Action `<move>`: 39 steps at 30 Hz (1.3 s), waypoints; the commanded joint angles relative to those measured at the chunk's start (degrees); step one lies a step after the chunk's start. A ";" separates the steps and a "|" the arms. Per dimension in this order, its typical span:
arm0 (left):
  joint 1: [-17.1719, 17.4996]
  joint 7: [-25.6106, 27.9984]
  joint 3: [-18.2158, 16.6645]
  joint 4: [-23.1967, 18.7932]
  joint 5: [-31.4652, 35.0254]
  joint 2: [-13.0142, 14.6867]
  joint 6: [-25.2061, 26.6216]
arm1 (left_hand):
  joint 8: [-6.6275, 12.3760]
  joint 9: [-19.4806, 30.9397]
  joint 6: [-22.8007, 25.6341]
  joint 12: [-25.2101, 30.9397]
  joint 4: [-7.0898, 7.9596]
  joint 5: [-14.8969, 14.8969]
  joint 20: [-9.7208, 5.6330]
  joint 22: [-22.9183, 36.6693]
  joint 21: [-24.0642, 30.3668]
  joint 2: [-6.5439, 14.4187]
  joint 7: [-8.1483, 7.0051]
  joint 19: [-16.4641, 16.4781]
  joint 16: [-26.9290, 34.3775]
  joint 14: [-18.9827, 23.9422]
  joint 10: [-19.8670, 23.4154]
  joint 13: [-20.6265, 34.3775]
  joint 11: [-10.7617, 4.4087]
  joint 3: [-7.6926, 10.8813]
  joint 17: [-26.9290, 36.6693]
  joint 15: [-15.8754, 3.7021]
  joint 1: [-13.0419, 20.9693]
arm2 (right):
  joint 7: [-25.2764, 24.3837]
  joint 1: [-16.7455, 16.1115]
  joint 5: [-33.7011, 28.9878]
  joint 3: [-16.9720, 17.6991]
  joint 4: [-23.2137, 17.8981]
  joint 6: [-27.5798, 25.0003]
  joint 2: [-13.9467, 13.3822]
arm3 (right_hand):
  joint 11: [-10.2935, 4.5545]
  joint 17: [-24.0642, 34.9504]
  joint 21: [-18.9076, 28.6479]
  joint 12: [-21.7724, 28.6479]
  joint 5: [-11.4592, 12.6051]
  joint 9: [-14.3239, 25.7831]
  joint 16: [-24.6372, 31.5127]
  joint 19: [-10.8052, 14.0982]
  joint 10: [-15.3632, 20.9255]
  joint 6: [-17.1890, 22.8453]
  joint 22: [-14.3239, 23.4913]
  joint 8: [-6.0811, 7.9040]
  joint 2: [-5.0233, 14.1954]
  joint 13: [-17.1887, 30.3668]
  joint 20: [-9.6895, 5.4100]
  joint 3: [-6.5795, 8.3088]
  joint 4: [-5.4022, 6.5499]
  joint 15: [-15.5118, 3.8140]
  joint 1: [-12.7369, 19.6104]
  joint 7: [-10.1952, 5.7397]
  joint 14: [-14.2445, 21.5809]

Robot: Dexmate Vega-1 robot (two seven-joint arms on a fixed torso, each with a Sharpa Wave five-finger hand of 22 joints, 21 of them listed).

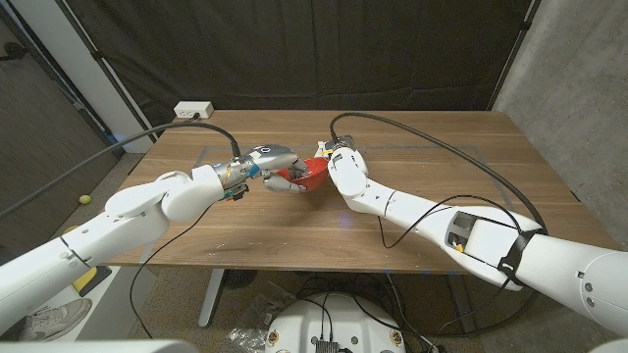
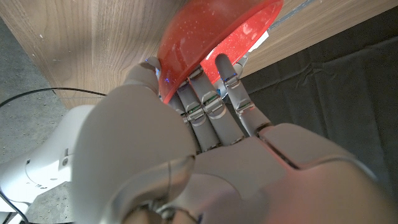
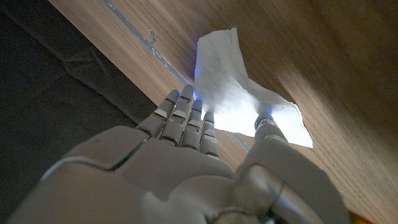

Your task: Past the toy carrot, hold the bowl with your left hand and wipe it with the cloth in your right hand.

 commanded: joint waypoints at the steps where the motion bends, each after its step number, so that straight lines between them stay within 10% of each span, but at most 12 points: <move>1: -0.60 0.20 0.29 0.51 0.06 -0.50 -0.13 | 0.39 0.15 3.13 -0.25 0.44 0.40 -2.81 0.11 0.59 0.83 3.00 -0.51 -0.36 0.33 0.12 0.22 -0.45 0.26 0.38 0.18 0.49 | 0.79 -0.05 -4.98 -0.66 2.07 1.92 0.73 | -1.26 2.29 1.84 1.06 1.42 0.14 4.65 3.59 4.42 2.56 0.53 0.68 0.37 0.46 -0.63 1.30 -2.97 -6.01 7.97 -0.33 3.62; 10: -1.01 0.19 0.68 0.73 0.29 -0.86 -0.05 | 0.20 0.08 3.03 -0.72 0.67 0.42 -2.80 0.08 0.97 0.77 2.93 -0.78 -0.62 0.34 0.22 0.15 -0.45 0.20 1.04 0.17 0.73 | -2.75 -1.58 -6.04 0.89 0.82 3.98 -0.44 | -4.94 10.12 8.85 6.09 3.46 0.11 20.47 10.79 22.26 16.82 3.47 1.86 -1.81 2.27 -2.05 -1.73 -2.30 -10.47 24.69 -3.45 13.72; 18: -1.41 0.06 1.04 0.89 0.38 -1.12 -0.05 | 0.07 -0.07 3.17 -0.95 0.88 0.41 -2.86 0.04 1.23 0.72 3.04 -0.96 -0.84 0.35 0.37 0.22 -0.45 0.15 1.50 0.18 0.88 | -2.46 -2.20 -5.83 2.50 0.45 5.14 -0.75 | -5.83 13.15 13.66 11.22 3.75 0.36 26.25 13.46 31.73 26.25 5.90 2.37 -2.08 4.21 -3.10 -4.07 -1.64 -10.88 29.15 -5.08 20.37; 20: -1.51 -0.02 1.14 0.85 0.62 -1.14 0.10 | 0.05 -0.07 3.18 -1.01 0.93 0.41 -2.84 0.03 1.28 0.71 2.96 -0.98 -0.88 0.36 0.38 0.23 -0.45 0.14 1.58 0.19 0.90 | -3.66 -2.96 -5.31 3.34 -0.32 5.17 -1.20 | -3.93 11.24 15.18 5.97 3.87 0.56 22.96 10.74 19.12 17.61 7.33 -1.71 -3.23 4.05 -1.73 -7.25 0.85 -10.44 25.31 -3.38 15.59; 23: -1.83 -0.40 1.39 0.99 0.49 -1.24 0.10 | 0.07 -0.02 3.23 -1.18 0.99 0.41 -2.82 0.00 1.35 0.68 3.01 -0.99 -0.95 0.37 0.35 0.13 -0.45 0.12 1.71 0.19 0.94 | -3.60 -3.19 -6.67 3.11 -0.45 4.19 -1.13 | -2.13 6.11 15.43 -1.01 4.74 0.52 14.84 6.04 6.68 7.86 7.85 -2.28 -5.10 2.68 -0.32 -10.65 3.43 -7.88 19.63 -1.61 4.45; 30: -2.30 -0.64 1.78 1.23 0.49 -1.41 -0.04 | -0.01 -0.03 3.23 -1.35 1.11 0.38 -2.83 -0.02 1.56 0.65 3.04 -1.08 -1.08 0.47 0.51 0.15 -0.45 0.11 2.04 0.20 1.12 | -2.91 -3.24 -7.23 3.85 -0.45 3.56 -0.51 | 0.70 1.45 16.07 -3.14 6.65 0.52 7.24 3.65 -8.38 -2.17 7.22 -2.05 -6.51 1.67 0.57 -13.22 4.62 -3.70 16.43 0.59 -2.83; 36: -1.56 0.01 1.21 0.80 0.50 -1.19 0.30 | -0.06 0.00 3.25 -1.37 1.23 0.35 -2.86 -0.07 1.69 0.60 3.14 -1.16 -1.21 0.53 0.59 0.38 -0.45 0.09 2.31 0.19 1.23 | 5.73 -0.81 -5.29 4.67 3.48 2.89 2.51 | 4.72 -0.62 16.63 -1.69 5.63 0.58 1.46 1.43 -12.07 -5.77 6.60 -1.46 -4.59 0.35 2.21 -16.81 10.40 1.28 6.56 1.60 -8.90; 39: -1.41 0.09 1.09 0.74 0.42 -1.15 0.39 | -0.07 0.03 3.24 -1.46 1.26 0.34 -2.78 -0.08 1.75 0.59 3.10 -1.19 -1.27 0.51 0.53 0.40 -0.46 0.09 2.39 0.20 1.29 | 6.80 -0.24 -4.87 4.42 4.37 2.97 2.83 | 4.48 -1.26 17.26 -0.46 4.73 0.51 0.68 1.88 -9.57 -3.97 6.39 -0.71 -3.96 0.06 2.43 -17.85 12.05 1.35 3.67 0.64 -8.05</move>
